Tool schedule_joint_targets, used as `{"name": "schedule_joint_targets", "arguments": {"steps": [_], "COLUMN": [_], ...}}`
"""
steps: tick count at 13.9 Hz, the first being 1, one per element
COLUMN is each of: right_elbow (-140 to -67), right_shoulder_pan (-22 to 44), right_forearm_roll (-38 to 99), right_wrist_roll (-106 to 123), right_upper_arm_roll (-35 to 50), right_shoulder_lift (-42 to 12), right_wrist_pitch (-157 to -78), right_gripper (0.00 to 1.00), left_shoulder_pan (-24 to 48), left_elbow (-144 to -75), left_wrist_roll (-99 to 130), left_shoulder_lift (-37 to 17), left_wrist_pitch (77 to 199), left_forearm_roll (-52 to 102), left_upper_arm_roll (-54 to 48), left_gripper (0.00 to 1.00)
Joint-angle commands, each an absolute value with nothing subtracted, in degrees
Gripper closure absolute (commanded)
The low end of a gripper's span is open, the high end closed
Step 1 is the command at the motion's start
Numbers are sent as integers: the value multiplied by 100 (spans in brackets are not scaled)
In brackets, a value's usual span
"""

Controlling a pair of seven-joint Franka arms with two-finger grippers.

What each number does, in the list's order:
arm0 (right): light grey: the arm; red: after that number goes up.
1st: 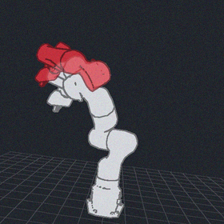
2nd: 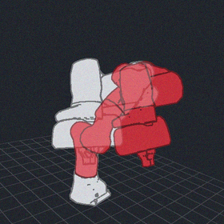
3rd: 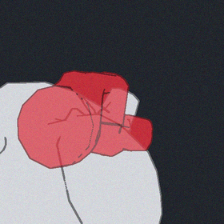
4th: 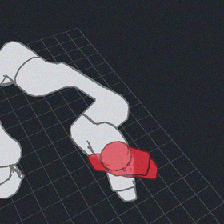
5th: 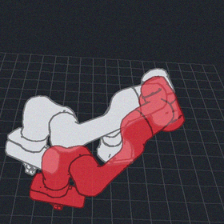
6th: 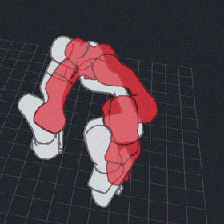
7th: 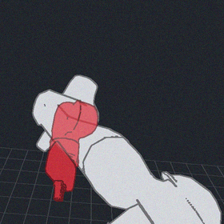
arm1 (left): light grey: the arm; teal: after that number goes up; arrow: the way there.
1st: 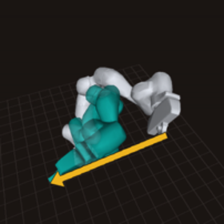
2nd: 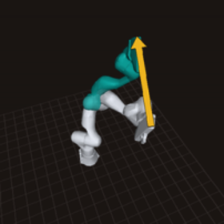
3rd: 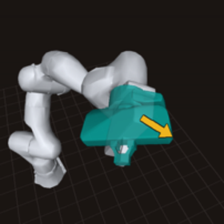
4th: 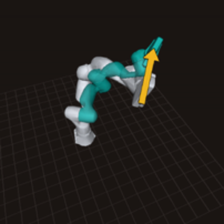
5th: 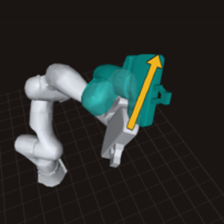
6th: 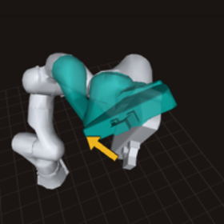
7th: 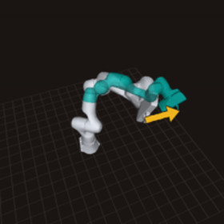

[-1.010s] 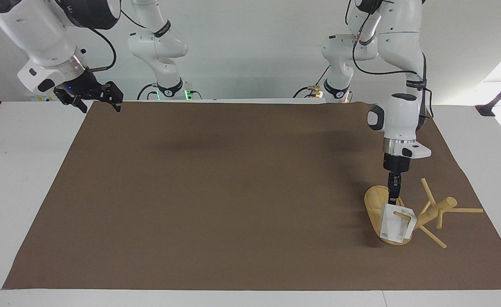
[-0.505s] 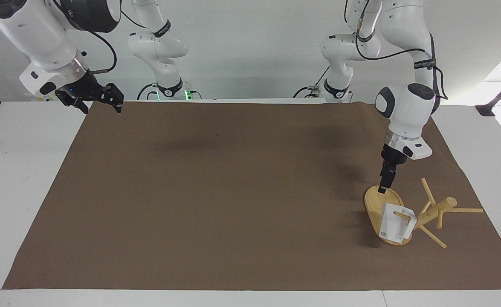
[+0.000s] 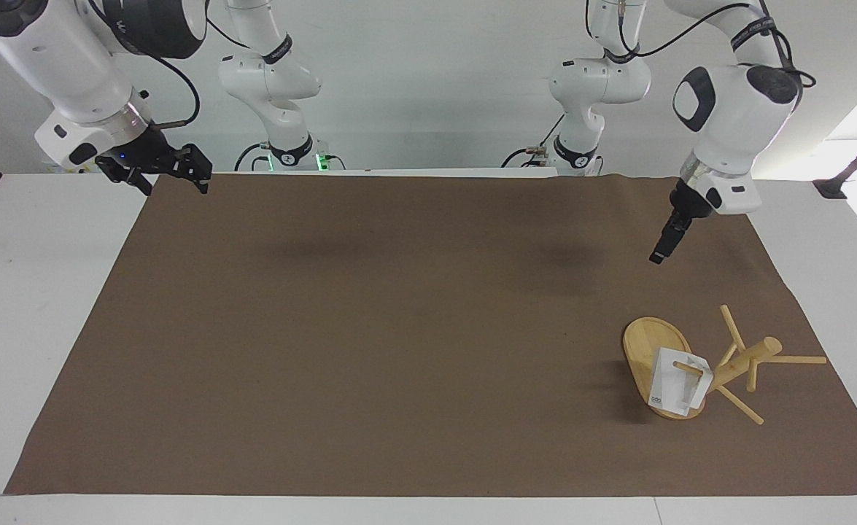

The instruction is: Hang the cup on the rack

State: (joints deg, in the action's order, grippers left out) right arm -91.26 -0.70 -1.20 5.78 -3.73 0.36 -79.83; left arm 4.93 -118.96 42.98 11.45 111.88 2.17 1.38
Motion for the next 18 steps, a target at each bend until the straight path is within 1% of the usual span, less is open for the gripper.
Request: {"name": "schedule_joint_targets", "arguments": {"steps": [1,4,7,8,11,14,18], "right_elbow": [-9237,-9237,-9237,-9237,-9237,-9237,-9237], "right_shoulder_pan": [-158,-158,-158,-158,-158,-158,-158], "right_forearm_roll": [-132,-123,-123,-123,-114,-114,-123], "right_wrist_roll": [527,527,527,527,527,527,527], "right_upper_arm_roll": [-299,-299,-299,-299,-299,-299,-299], "right_shoulder_lift": [132,132,132,132,132,132,132], "right_wrist_pitch": [-7998,-7998,-7998,-7998,-7998,-7998,-7998], "right_gripper": [0,0,0,0,0,0,0], "left_shoulder_pan": [290,264,325,334,351,369,369], "left_elbow": [-11182,-10208,-8969,-8756,-8640,-8350,-8350], "left_wrist_roll": [2898,1252,645,163,-851,-958,-949], "left_shoulder_lift": [950,512,-68,-149,-228,-404,-422], "left_wrist_pitch": [10470,9556,8529,8334,8191,8025,8059], "left_forearm_roll": [185,-7,-273,-238,-290,-238,9], "left_upper_arm_roll": [132,141,97,97,88,62,79], "left_gripper": [0,1,0,0,0,0,0]}}
